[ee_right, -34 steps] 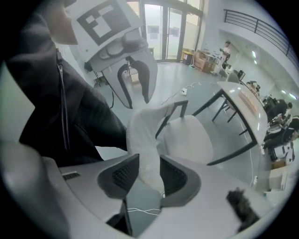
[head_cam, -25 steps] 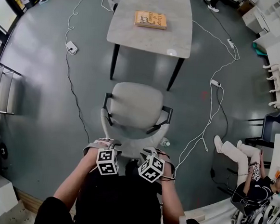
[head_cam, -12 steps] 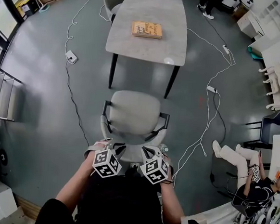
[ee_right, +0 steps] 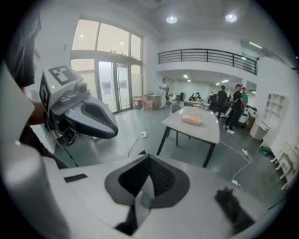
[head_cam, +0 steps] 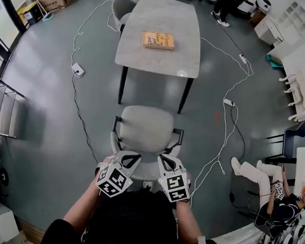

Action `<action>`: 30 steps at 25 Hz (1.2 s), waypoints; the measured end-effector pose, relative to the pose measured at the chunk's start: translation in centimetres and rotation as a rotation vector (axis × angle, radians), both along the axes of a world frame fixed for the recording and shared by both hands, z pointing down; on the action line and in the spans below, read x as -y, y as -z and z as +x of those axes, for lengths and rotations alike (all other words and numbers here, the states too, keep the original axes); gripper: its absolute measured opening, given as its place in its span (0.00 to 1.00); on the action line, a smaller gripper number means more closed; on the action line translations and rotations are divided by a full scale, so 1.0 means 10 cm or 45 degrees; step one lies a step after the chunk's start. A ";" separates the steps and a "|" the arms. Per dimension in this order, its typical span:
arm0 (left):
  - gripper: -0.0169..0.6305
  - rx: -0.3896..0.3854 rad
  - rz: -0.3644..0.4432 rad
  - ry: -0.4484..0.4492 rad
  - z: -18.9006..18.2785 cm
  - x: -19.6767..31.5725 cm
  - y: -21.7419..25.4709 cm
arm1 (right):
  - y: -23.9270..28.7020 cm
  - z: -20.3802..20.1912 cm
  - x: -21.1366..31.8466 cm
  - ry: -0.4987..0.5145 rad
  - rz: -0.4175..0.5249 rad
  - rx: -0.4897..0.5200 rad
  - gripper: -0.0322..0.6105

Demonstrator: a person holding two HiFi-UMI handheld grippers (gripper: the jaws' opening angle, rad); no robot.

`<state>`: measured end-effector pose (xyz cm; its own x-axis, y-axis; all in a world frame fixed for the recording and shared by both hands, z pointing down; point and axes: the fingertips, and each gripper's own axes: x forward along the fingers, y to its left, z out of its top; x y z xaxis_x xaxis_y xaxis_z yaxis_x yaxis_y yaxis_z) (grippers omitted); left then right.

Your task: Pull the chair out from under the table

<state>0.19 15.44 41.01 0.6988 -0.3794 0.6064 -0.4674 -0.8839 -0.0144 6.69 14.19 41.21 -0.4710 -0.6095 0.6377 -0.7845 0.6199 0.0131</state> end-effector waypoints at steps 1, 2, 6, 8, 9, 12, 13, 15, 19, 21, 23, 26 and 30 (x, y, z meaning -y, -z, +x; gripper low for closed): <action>0.04 -0.053 0.013 0.044 -0.01 0.05 0.11 | 0.11 0.03 0.05 -0.038 0.039 0.021 0.07; 0.04 -0.109 0.032 0.091 -0.03 0.12 0.22 | 0.22 0.06 0.10 -0.073 0.084 0.039 0.07; 0.04 -0.245 0.196 0.254 -0.14 0.34 0.70 | 0.64 0.21 0.22 -0.200 0.267 0.137 0.07; 0.04 -0.266 0.270 0.290 -0.17 0.36 0.83 | 0.80 0.26 0.24 -0.246 0.327 0.183 0.07; 0.04 -0.283 0.298 0.307 -0.18 0.36 0.90 | 0.87 0.28 0.24 -0.267 0.350 0.207 0.07; 0.04 -0.337 0.403 0.423 -0.26 0.37 1.11 | 1.06 0.37 0.21 -0.364 0.413 0.300 0.07; 0.04 -0.350 0.443 0.479 -0.29 0.37 1.18 | 1.11 0.41 0.20 -0.410 0.429 0.342 0.07; 0.04 -0.392 0.469 0.572 -0.32 0.36 1.24 | 1.11 0.48 0.18 -0.490 0.432 0.404 0.07; 0.04 -0.440 0.394 0.552 -0.25 0.29 1.07 | 0.92 0.48 0.12 -0.519 0.396 0.398 0.07; 0.04 -0.432 0.386 0.525 -0.23 0.26 1.03 | 0.90 0.44 0.08 -0.503 0.395 0.402 0.07; 0.04 -0.428 0.388 0.517 -0.23 0.25 1.01 | 0.88 0.41 0.07 -0.489 0.387 0.415 0.07; 0.04 -0.435 0.386 0.517 -0.23 0.24 1.01 | 0.87 0.42 0.05 -0.480 0.385 0.405 0.07; 0.04 -0.460 0.377 0.519 -0.19 0.21 1.02 | 0.91 0.46 0.06 -0.476 0.407 0.395 0.07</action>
<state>-1.75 13.34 30.83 0.6039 -0.7749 0.1867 -0.7876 -0.6161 -0.0097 11.34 13.64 32.13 -0.3222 -0.9100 0.2610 -0.9464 0.3032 -0.1114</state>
